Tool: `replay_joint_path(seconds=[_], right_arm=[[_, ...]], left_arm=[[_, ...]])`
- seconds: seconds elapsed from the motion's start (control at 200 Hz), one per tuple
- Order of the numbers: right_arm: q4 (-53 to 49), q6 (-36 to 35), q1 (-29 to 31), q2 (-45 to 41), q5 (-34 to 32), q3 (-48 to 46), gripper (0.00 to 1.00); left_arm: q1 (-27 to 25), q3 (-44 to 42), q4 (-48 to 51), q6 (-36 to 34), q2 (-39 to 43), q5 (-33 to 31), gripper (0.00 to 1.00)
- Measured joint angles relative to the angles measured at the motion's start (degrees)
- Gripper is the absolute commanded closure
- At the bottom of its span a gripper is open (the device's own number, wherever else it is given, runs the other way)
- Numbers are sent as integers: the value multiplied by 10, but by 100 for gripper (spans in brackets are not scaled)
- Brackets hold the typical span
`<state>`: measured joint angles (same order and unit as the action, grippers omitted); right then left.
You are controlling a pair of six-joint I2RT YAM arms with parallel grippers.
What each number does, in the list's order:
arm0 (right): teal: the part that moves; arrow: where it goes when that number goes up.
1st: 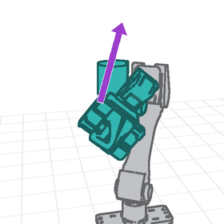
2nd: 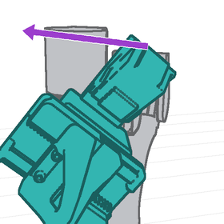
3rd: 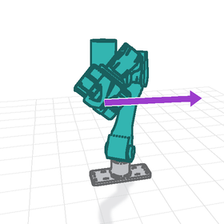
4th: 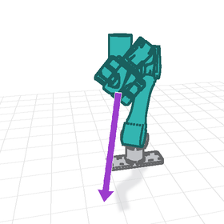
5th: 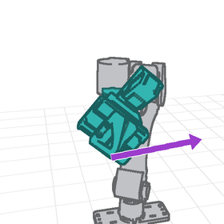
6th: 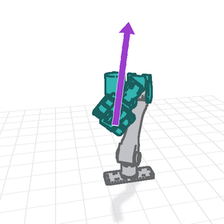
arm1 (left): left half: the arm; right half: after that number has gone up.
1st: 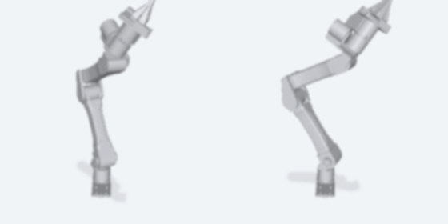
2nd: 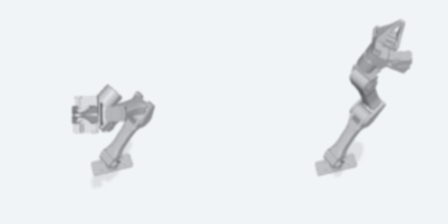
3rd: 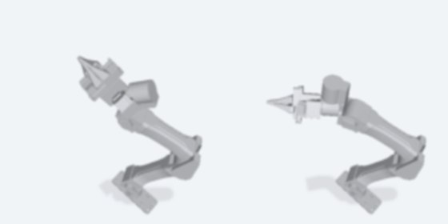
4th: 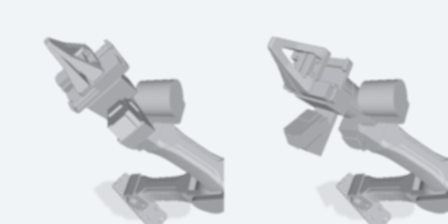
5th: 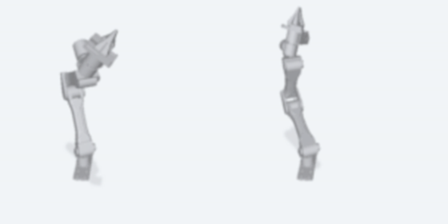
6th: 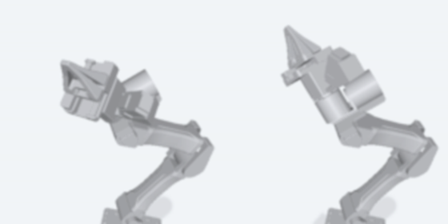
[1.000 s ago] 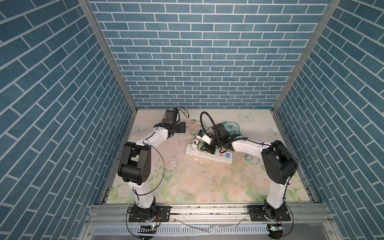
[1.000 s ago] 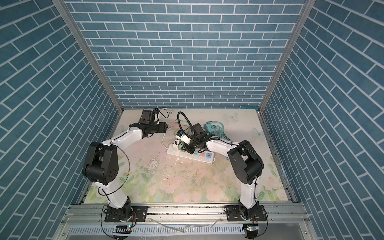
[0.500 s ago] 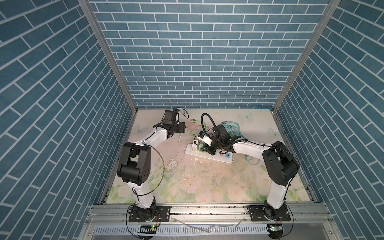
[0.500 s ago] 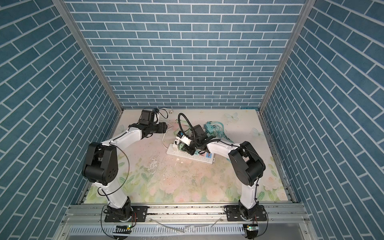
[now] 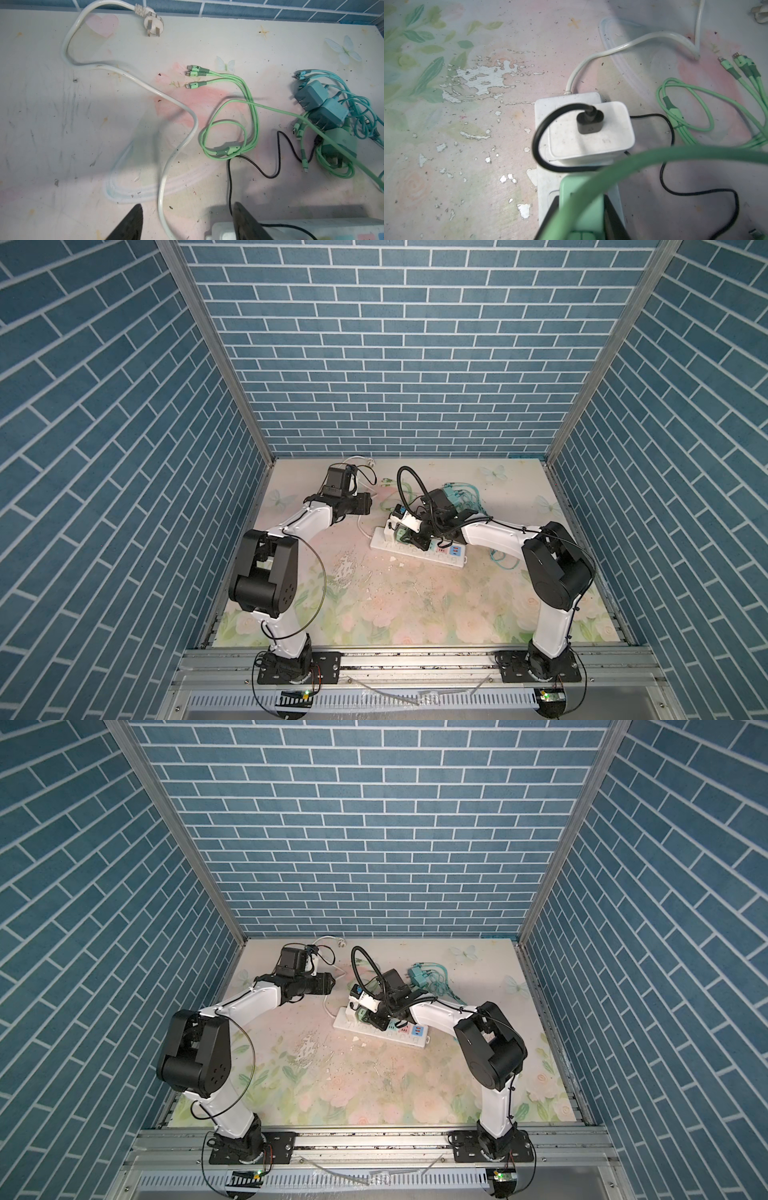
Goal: Insert the plug
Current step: 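Lower the green charger with the right gripper over the pink socket beside the white charger, then press the green charger's prongs into the pink socket with the right gripper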
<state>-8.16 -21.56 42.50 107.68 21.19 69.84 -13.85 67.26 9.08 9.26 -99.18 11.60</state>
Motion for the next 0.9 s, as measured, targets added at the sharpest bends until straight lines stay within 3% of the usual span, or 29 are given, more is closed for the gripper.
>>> replay_joint_path(seconds=[0.365,0.9], right_arm=[[0,-10,6,16,2,2,100],[-45,-8,56,118,32,149,100]], left_arm=[[2,-28,1,-12,34,3,30],[48,-44,8,-11,101,-21,26]])
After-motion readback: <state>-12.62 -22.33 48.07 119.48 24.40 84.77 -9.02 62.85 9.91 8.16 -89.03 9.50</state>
